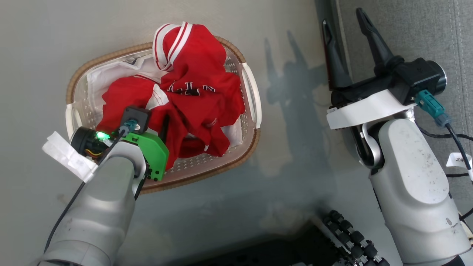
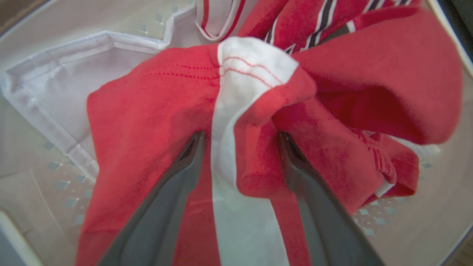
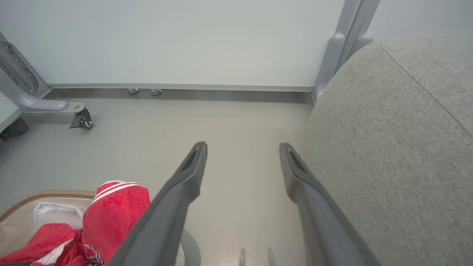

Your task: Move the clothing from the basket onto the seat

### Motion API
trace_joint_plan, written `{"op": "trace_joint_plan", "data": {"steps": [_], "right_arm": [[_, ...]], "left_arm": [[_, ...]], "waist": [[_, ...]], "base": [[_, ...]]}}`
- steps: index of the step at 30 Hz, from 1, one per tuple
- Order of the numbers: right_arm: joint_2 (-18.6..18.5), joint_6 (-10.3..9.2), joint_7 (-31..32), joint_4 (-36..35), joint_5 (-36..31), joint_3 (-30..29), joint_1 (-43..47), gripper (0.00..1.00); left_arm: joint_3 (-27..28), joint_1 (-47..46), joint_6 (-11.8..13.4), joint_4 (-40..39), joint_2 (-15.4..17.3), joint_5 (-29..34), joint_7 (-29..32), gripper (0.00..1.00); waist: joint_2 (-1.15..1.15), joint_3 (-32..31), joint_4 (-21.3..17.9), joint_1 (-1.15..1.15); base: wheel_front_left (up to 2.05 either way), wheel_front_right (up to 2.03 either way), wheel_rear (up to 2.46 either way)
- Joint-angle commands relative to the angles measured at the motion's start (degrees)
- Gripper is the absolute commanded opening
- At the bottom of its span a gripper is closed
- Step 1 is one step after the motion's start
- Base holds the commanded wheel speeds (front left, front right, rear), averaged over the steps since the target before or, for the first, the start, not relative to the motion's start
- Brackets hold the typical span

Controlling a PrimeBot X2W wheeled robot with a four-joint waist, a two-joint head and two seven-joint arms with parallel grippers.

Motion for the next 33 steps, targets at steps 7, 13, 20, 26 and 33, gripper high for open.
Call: {"op": "trace_joint_plan", "data": {"steps": [7,13,20,26,33], "right_arm": [[-0.17,-0.02,-0.22,0.67,0.05,0.00,-0.56,1.00],[-0.16,-0.02,-0.22,1.18,0.56,0.21,-0.30,1.00],[-0.18,-0.01,-0.22,2.28,0.57,0.28,1.72,1.00],[-0.17,-0.02,-0.22,4.01,-0.11,-0.78,3.94,1.00],[-0.20,-0.02,-0.22,5.61,0.49,-1.10,7.55,1.00]], "left_arm": [[-0.93,-1.22,-0.13,2.39,0.00,-1.56,1.45,0.00],[-1.56,-0.03,-0.13,2.80,0.37,-2.63,0.48,0.00],[-1.86,3.51,0.38,-0.21,0.36,-2.97,-0.54,0.00],[-1.11,8.31,1.38,-8.03,1.60,-1.91,-0.50,0.00],[1.26,14.88,2.27,-18.19,2.92,-0.45,-0.50,0.00]], "waist": [[0.00,-0.46,0.11,-0.01],[0.00,-2.79,0.39,-0.01],[0.00,-8.59,1.72,-0.01],[0.00,-14.04,4.19,-0.01],[0.00,-21.78,6.87,-0.01]], "base": [[0.00,0.00,0.00],[0.00,0.00,0.00],[0.00,0.00,0.00],[0.00,0.00,0.00],[0.00,0.00,0.00]]}}
